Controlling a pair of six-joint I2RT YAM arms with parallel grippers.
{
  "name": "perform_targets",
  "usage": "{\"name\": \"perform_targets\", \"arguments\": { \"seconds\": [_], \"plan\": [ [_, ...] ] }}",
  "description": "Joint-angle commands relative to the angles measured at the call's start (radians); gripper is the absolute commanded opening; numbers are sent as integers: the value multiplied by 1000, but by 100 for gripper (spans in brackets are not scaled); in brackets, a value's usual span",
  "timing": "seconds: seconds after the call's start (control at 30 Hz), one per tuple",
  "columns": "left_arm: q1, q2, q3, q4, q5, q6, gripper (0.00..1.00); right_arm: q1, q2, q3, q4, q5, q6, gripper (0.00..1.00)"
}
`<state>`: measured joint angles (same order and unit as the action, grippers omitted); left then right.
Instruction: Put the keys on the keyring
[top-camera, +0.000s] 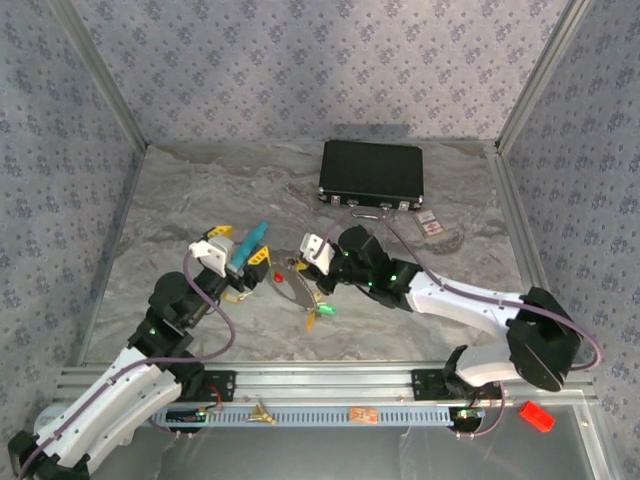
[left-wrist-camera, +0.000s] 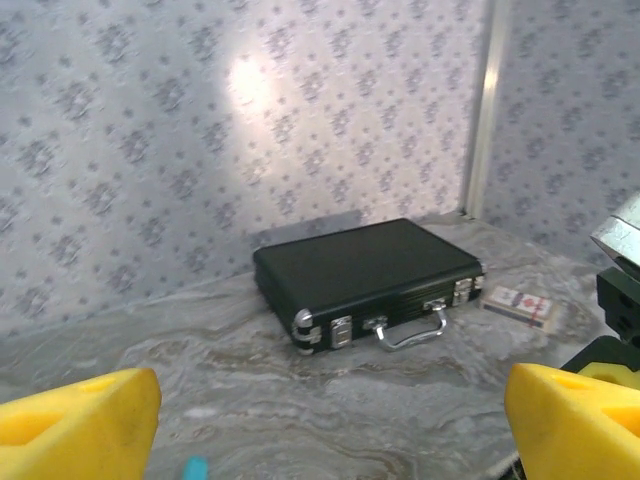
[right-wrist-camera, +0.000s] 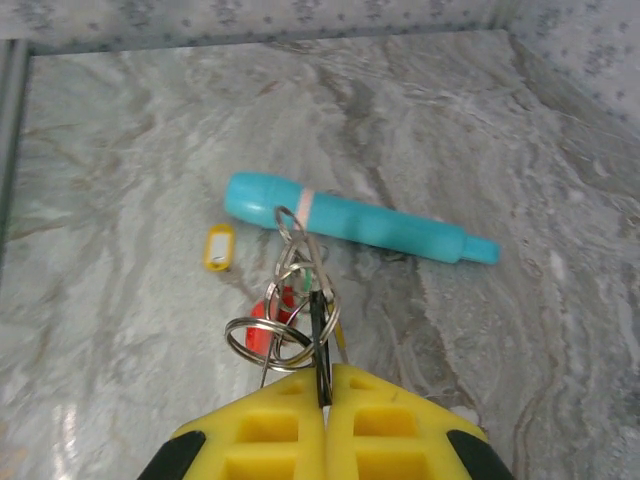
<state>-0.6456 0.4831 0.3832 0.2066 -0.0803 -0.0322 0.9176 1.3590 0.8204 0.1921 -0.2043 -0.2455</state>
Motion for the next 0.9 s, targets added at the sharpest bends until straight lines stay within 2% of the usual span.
{"name": "perform_targets", "arguments": {
  "seconds": [0.0, 0.1, 0.37, 0.67, 0.87],
  "plan": [
    [7, 31, 51, -28, -97, -70, 88, -24, 48, 27, 30, 120, 88, 0],
    [7, 76, 74, -42, -104, -94, 88, -51, 80, 13, -38, 179, 86, 0],
    [7, 172, 112, -64, -70, -123, 88, -100, 86, 13, -326, 365, -58, 0],
    [8, 207, 111, -76, -60, -120, 89, -94, 111, 3, -526, 515, -217, 0],
    [11, 225, 115, -74, -62, -120, 89, -71, 180, 11, -615, 626, -265, 0]
  ]
}}
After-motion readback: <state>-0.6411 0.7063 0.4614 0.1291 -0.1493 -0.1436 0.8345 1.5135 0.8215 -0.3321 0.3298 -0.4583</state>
